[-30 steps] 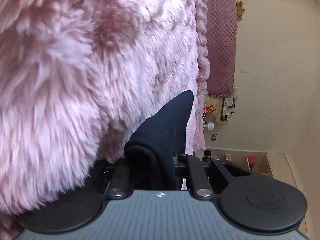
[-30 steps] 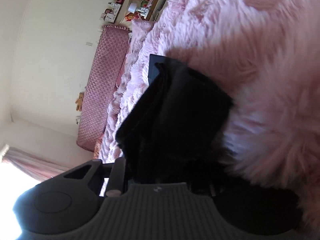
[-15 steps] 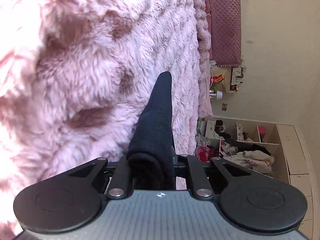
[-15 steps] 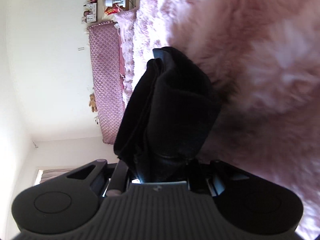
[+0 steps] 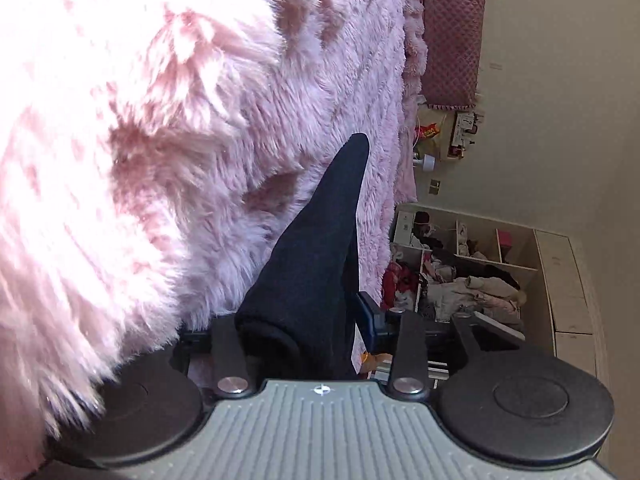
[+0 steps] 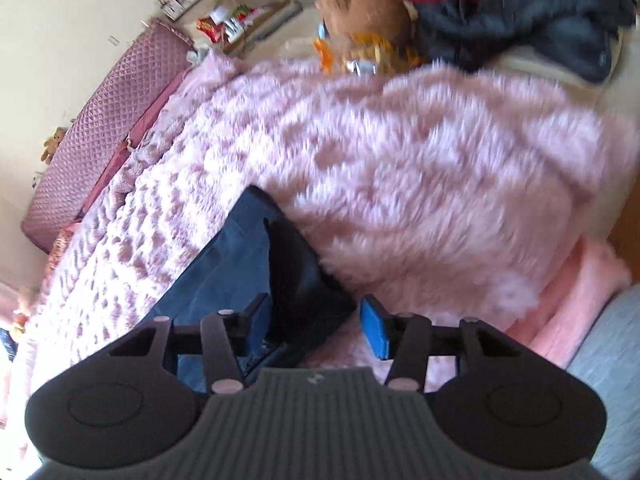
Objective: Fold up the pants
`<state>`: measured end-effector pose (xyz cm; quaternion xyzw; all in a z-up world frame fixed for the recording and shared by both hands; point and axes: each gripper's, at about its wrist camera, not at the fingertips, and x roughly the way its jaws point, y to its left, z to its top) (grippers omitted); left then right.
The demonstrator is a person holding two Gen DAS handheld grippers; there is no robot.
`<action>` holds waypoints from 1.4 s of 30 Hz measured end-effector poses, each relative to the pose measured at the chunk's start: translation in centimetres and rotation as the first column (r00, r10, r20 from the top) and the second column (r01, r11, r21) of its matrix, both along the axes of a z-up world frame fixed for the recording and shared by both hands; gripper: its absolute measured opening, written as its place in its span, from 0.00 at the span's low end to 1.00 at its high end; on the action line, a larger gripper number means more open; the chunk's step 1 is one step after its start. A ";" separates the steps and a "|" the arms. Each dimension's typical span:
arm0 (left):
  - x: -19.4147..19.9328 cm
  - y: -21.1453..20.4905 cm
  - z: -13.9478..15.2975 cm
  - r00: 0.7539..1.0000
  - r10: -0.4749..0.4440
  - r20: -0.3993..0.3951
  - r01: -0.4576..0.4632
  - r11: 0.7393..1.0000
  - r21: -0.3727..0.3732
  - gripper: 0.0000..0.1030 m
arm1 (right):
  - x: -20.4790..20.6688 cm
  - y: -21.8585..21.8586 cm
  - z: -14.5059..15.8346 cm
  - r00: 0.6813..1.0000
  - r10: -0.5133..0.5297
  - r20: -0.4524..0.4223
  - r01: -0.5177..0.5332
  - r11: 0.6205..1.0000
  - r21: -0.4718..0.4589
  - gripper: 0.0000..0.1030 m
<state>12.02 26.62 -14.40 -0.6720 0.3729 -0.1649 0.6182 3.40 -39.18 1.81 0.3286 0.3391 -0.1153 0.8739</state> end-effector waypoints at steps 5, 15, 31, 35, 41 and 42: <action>0.5 -0.2 0.0 0.999 -0.016 0.031 0.016 1.000 -0.005 0.56 | -1.3 3.7 4.8 0.965 0.180 0.192 -0.130 0.961 -0.244 0.26; 1.1 -1.0 -0.2 0.999 -0.016 -0.028 0.019 0.994 0.105 0.45 | 8.4 20.8 0.2 0.864 0.494 0.096 -0.463 0.854 -0.236 0.06; 1.3 -0.7 -0.8 0.998 -0.011 -0.062 0.014 0.998 0.055 0.45 | 9.3 24.5 -5.5 0.884 0.466 -0.031 -0.454 0.842 -0.292 0.00; 0.5 -0.5 -1.3 0.998 0.003 -0.066 0.000 0.999 0.052 0.40 | 6.1 25.5 -5.5 0.840 0.527 -0.129 -0.538 0.780 -0.321 0.00; 0.1 -0.4 -1.4 0.998 0.006 -0.064 -0.002 0.998 0.061 0.37 | 5.9 24.0 -4.0 0.835 0.512 -0.202 -0.545 0.820 -0.176 0.00; 0.1 -0.6 -1.3 0.997 0.008 -0.073 -0.003 0.997 0.072 0.36 | 5.8 24.0 -3.8 0.835 0.510 -0.205 -0.544 0.820 -0.176 0.00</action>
